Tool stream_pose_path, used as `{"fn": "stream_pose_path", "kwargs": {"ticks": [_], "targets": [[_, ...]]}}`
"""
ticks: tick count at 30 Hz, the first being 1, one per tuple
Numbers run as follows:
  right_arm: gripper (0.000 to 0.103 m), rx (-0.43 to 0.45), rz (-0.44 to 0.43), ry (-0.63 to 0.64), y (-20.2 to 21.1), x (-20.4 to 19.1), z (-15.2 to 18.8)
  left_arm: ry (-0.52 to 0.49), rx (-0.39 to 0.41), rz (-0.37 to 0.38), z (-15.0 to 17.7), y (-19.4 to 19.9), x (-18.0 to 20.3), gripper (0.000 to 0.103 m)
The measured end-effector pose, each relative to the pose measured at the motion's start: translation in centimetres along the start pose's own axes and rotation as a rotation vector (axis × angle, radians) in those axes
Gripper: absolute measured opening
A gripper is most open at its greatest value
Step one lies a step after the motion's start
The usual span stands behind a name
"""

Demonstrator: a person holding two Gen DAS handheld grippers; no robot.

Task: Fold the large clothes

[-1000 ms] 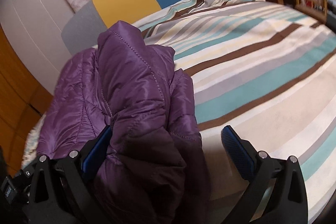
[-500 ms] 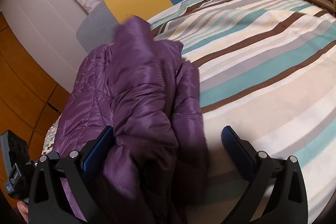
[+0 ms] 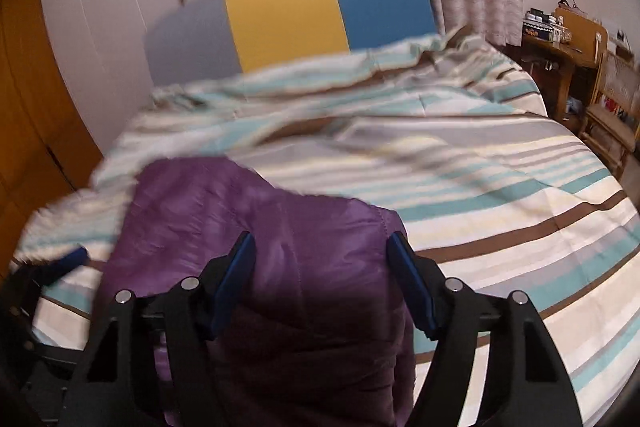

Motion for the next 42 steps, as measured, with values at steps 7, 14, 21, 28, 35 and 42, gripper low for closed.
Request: {"fn": "stream_pose_path", "kwargs": {"ticks": [7,14,21,28,35,42], "targets": [[0.076,-0.054,-0.066,-0.129,-5.2,3.0,4.2,-0.018,0.011,0.031,1.4,-2.6,0.4,0.1],[0.078,-0.055,-0.009,-0.11,-5.6,2.5,4.2,-0.009,-0.013,0.049,1.6,-4.4,0.4,0.1],[0.093,-0.042,-0.061,-0.166,-4.4,3.5,4.6,-0.018,0.057,0.049,2.3,-2.3,0.0,0.1],[0.097,-0.049,-0.198,-0.309,-0.9,5.1,7.2,0.097,0.074,0.136,4.9,2.3,-4.0,0.1],[0.098,-0.109,-0.322,-0.275,-0.5,4.5,7.8,0.29,0.013,0.218,6.1,3.0,-6.9,0.1],[0.096,-0.106,-0.367,-0.279,-0.8,4.5,7.6,0.285,0.084,0.207,6.7,4.4,-7.4,0.1]]}}
Point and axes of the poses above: each gripper's, at about its wrist camera, not at the fingertips, and y roughly against the way its jaws point, x to its right, z to its underside, the point moved 1 cm from there along -y, roughly the way its jaws point, and after that the axes turned 6 degrees about y, right-handed, at the moved point
